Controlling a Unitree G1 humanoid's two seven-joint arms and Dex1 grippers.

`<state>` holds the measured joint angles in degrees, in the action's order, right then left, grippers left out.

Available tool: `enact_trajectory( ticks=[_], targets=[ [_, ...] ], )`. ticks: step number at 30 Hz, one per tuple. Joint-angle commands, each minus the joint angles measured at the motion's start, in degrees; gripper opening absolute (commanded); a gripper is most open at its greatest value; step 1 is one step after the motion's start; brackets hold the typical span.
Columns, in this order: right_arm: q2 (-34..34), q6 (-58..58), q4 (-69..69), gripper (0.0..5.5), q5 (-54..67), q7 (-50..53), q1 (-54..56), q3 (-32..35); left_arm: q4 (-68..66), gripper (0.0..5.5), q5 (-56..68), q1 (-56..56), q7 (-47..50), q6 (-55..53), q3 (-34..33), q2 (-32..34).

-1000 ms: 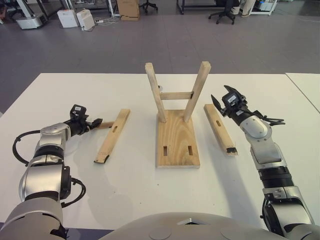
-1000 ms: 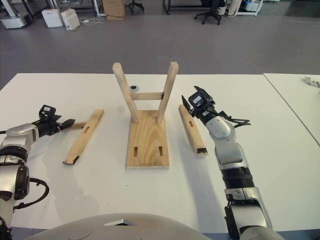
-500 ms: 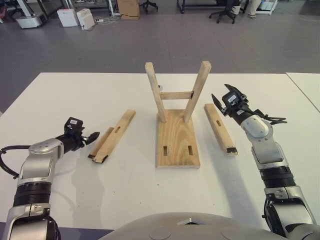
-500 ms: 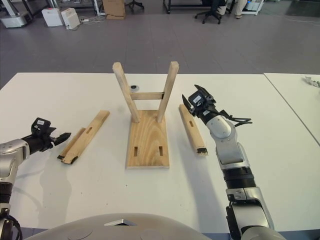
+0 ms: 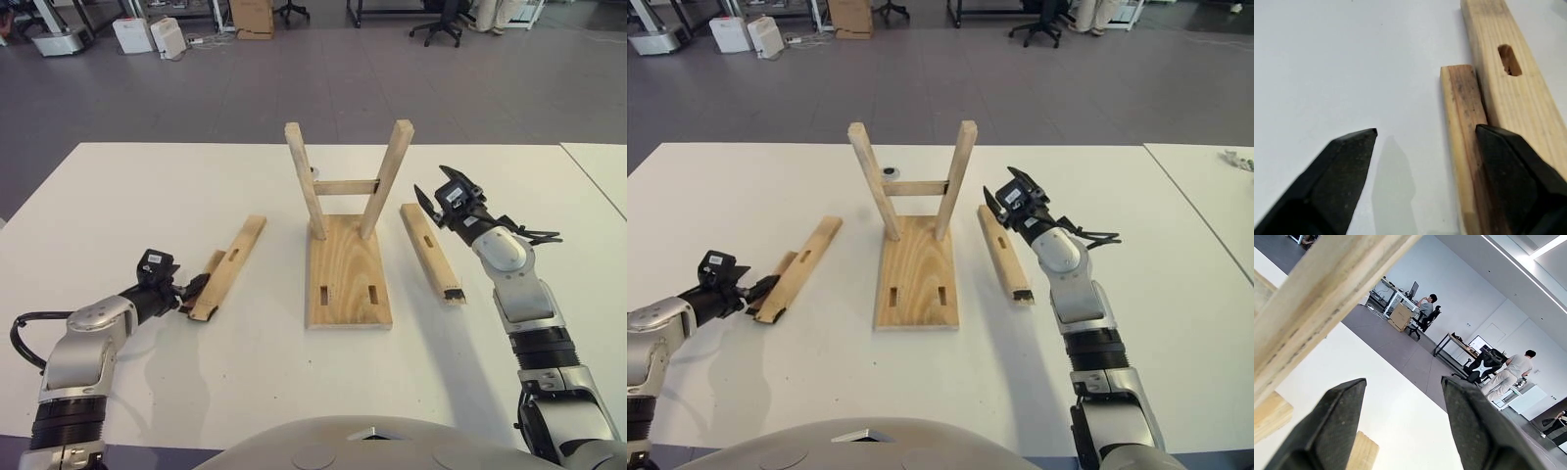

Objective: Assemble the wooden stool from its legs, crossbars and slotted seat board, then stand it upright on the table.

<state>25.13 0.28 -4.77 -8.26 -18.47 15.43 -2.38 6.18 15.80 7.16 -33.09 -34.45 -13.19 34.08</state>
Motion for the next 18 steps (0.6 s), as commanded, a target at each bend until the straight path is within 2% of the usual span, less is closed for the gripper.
enact_trajectory(
  ticks=[1,8,13,18],
  targets=[
    [0.0,-0.2,0.3,2.84,-0.3,-0.1,-0.8,-0.1,4.2,3.74,0.6,2.4,1.5,-2.9,0.8,-1.2],
    [-0.2,-0.5,0.7,2.84,-0.5,0.1,-1.2,-0.3,12.2,3.74,1.4,4.4,6.1,-7.3,1.7,-4.9],
    [-0.5,-0.2,0.3,2.84,-1.0,0.0,-1.1,-0.7,9.8,3.74,-3.3,7.7,9.0,-7.4,5.6,-3.9],
    [-0.6,-0.3,0.3,2.84,-1.2,0.3,-1.2,-0.4,6.6,3.1,-2.9,8.8,9.8,-5.0,4.2,-4.8]
  ],
)
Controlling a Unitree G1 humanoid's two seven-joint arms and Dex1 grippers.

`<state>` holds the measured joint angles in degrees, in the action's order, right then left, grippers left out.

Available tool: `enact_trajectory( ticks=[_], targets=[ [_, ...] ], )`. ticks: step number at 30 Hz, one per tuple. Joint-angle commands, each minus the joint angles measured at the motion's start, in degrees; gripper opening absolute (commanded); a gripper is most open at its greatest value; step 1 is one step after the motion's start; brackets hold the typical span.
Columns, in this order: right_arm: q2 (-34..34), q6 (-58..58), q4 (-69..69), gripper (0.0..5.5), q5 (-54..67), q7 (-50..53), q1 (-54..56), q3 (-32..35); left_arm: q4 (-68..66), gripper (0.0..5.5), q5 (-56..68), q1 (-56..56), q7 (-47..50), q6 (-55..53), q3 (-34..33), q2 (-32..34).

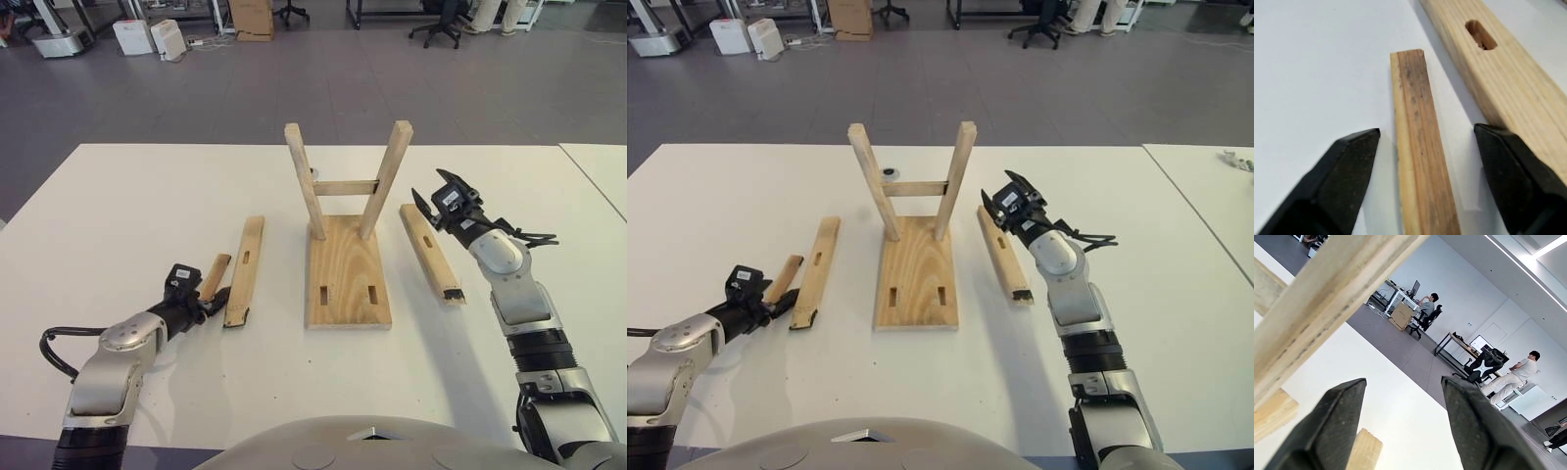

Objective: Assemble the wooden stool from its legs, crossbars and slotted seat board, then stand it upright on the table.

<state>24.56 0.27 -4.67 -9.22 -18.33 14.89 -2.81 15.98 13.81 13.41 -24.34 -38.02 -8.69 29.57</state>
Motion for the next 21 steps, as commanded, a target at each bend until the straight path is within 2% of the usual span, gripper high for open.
enact_trajectory(
  ticks=[1,5,11,13,14,16,17,19,21],
  targets=[
    [-0.1,-0.3,0.3,2.84,-0.1,0.2,-0.7,0.1,-3.0,2.93,0.3,2.8,-0.1,-1.1,-0.6,-0.7],
    [0.1,-0.5,0.4,2.84,0.3,0.4,-0.4,0.9,-5.4,2.34,2.1,4.6,-3.0,1.0,-1.1,-0.8],
    [1.6,-1.1,1.6,2.84,1.5,0.1,2.0,4.1,-10.8,1.28,-5.7,6.3,-3.8,8.0,4.9,4.4],
    [2.8,-1.5,3.2,2.84,2.1,-0.2,3.3,5.7,-11.0,1.28,-2.0,3.5,-3.1,12.0,0.6,1.8],
    [3.0,-2.3,5.0,2.84,3.9,-0.6,4.4,7.1,-9.4,1.28,3.3,-0.1,-2.7,14.1,-4.1,-0.6],
    [1.3,-6.5,10.4,2.84,11.4,-2.1,7.3,9.7,-3.5,1.28,12.3,-7.8,-1.3,15.4,-10.8,-3.2],
    [-0.9,-10.9,14.4,2.84,18.6,-3.3,9.2,10.7,1.2,1.28,15.2,-11.8,-0.3,15.0,-11.5,-3.9],
    [-4.8,-18.8,20.9,2.84,30.8,-4.7,11.5,10.9,7.8,1.28,16.7,-17.3,1.7,14.2,-9.2,-4.9],
    [-8.9,-25.8,25.1,2.84,41.8,-4.8,13.5,9.3,12.4,1.28,15.2,-22.6,3.1,13.8,-3.1,-6.7]
  ],
)
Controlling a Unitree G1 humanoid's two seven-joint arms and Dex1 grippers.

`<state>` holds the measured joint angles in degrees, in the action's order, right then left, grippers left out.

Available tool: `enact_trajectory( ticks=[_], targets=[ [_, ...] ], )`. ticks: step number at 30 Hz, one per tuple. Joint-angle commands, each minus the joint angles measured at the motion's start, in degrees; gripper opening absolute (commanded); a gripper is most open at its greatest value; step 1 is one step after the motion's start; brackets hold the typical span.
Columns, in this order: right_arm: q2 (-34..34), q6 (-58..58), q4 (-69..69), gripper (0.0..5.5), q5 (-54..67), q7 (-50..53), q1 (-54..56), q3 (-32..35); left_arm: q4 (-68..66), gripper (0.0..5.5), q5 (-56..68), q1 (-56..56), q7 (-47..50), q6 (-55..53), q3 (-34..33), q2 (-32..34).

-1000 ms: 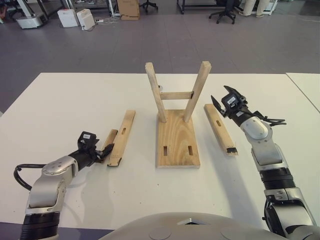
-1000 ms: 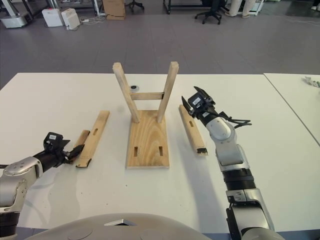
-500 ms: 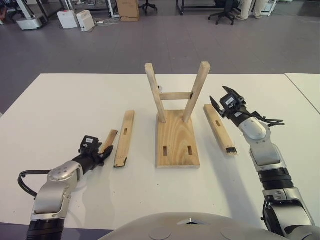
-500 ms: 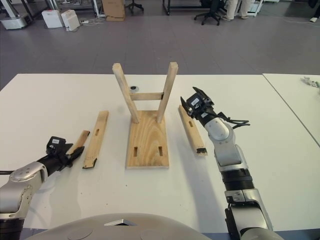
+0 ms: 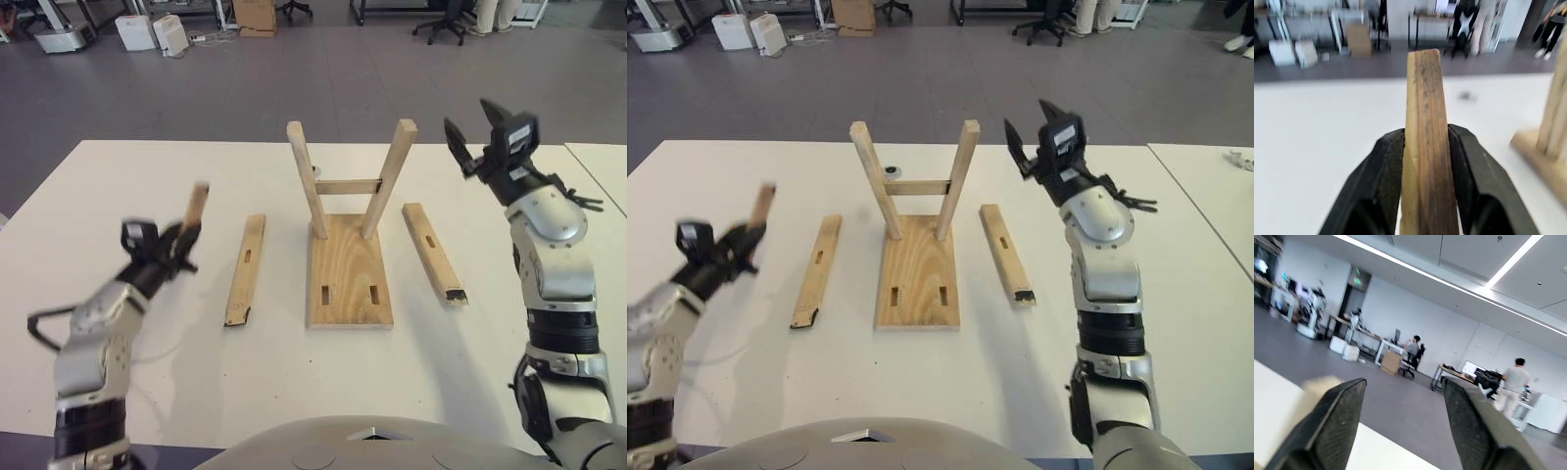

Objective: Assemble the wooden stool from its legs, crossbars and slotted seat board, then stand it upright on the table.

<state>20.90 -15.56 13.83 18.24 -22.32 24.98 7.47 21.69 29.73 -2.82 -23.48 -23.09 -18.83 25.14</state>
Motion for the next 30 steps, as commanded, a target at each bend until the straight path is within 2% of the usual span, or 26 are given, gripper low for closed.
enact_trajectory(
  ticks=[1,5,11,17,23,29,30],
  targets=[
    [-7.3,-12.7,7.2,2.84,18.2,0.1,4.8,-1.5,8.4,1.28,-1.6,-8.7,2.8,-1.2,9.9,-3.1],
    [-14.3,-21.3,5.8,2.84,31.4,6.0,12.0,-0.6,11.7,1.28,-6.8,-15.6,2.8,-0.4,18.6,-3.2],
    [-16.9,-28.8,3.5,2.84,42.7,13.6,14.3,1.7,11.4,1.28,-13.2,-17.5,0.7,2.1,23.3,-1.5],
    [-17.3,-32.1,0.5,1.82,52.8,20.3,15.1,5.1,11.3,1.28,-15.5,-18.4,-1.0,3.5,24.4,-1.2],
    [-14.6,-35.2,-0.3,0.57,60.8,20.7,14.9,5.8,10.8,1.28,-16.0,-19.1,-3.0,4.5,24.4,-0.6],
    [-11.4,-34.4,-0.9,0.45,60.1,19.4,15.2,5.4,10.6,1.28,-16.8,-18.7,-5.1,4.7,25.2,0.0],
    [-10.8,-34.3,-1.0,0.45,59.8,19.0,15.4,5.5,10.7,1.56,-16.4,-18.4,-5.4,3.8,25.5,-0.1]
  ],
)
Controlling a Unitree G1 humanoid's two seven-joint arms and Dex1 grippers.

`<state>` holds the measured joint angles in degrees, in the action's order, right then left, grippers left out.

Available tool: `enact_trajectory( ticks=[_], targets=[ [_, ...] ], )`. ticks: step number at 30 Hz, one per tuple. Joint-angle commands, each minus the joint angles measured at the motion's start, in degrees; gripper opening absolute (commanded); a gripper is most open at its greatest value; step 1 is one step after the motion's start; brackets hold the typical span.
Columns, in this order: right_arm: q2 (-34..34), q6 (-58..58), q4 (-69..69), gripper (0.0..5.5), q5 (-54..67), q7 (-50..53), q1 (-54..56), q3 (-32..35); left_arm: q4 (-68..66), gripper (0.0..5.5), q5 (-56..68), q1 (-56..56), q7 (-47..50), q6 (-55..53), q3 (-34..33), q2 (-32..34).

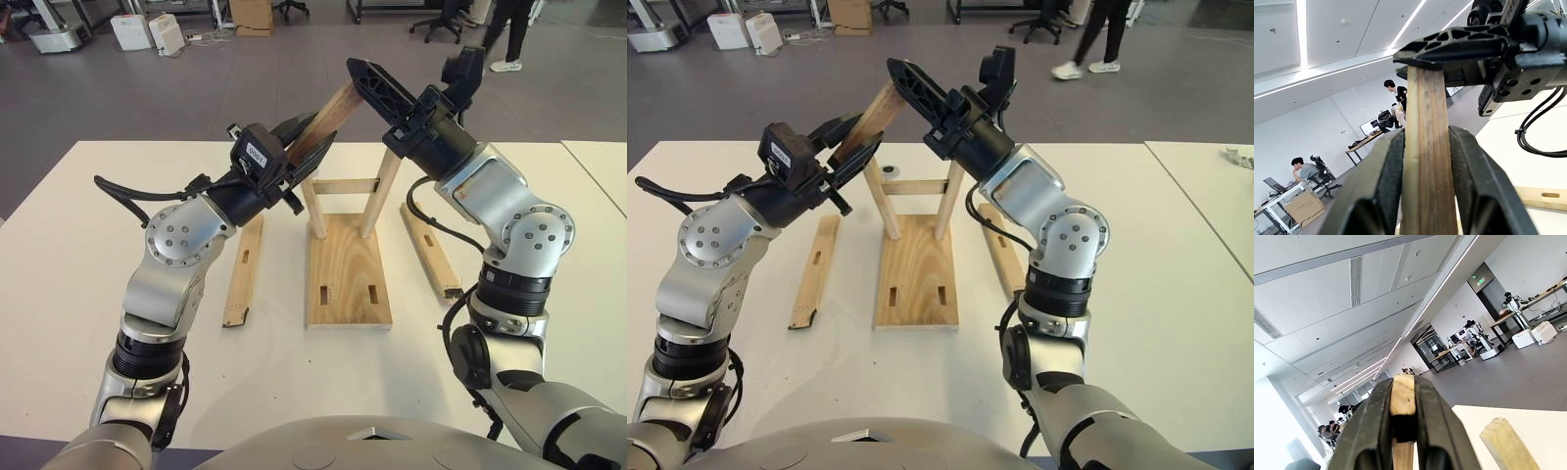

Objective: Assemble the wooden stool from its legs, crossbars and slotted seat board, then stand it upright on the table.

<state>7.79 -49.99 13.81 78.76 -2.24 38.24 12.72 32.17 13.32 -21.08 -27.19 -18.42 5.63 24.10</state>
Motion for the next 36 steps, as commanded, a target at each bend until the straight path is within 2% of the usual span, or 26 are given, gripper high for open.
enact_trajectory(
  ticks=[1,3,5,9,13,16,22,27,32,36],
  targets=[
    [3.3,0.1,-1.1,0.44,-1.3,-2.0,2.3,0.0,0.4,1.69,0.7,0.3,-1.7,-1.7,1.0,0.7],
    [5.1,-0.1,-1.0,0.43,-2.8,-4.2,2.5,-0.6,0.9,1.95,3.3,0.8,-2.2,-4.0,0.4,0.1],
    [8.4,0.2,-0.7,0.43,-6.0,-8.8,3.3,-1.9,3.1,2.26,11.2,1.5,-3.2,-8.6,-2.1,-0.5],
    [19.3,1.9,0.5,0.43,-13.6,-30.2,4.4,-5.8,6.4,3.01,30.1,1.7,-2.8,-20.9,-9.8,1.6],
    [27.1,3.5,0.1,0.43,-18.7,-49.8,6.6,-9.7,1.9,3.06,42.9,-0.8,-3.7,-32.0,-13.3,6.3],
    [28.5,3.4,0.3,0.43,-20.1,-56.5,7.6,-11.8,1.5,3.06,45.1,-1.6,-5.7,-34.8,-11.6,9.0],
    [26.9,3.4,0.1,0.43,-22.9,-59.5,8.9,-14.7,2.6,3.06,45.2,-2.3,-7.8,-35.4,-7.9,10.1],
    [26.0,3.7,-0.1,0.43,-25.7,-60.3,9.1,-16.6,1.6,2.3,43.9,-3.6,-7.2,-34.8,-6.6,9.6],
    [24.6,3.6,0.3,0.43,-26.8,-60.7,9.3,-17.4,2.2,1.25,42.1,-2.2,-8.5,-33.9,-4.6,10.2],
    [24.7,3.6,1.0,0.43,-27.6,-61.8,9.1,-18.1,2.1,0.71,41.5,-2.0,-10.3,-33.3,-3.9,10.5]
  ],
)
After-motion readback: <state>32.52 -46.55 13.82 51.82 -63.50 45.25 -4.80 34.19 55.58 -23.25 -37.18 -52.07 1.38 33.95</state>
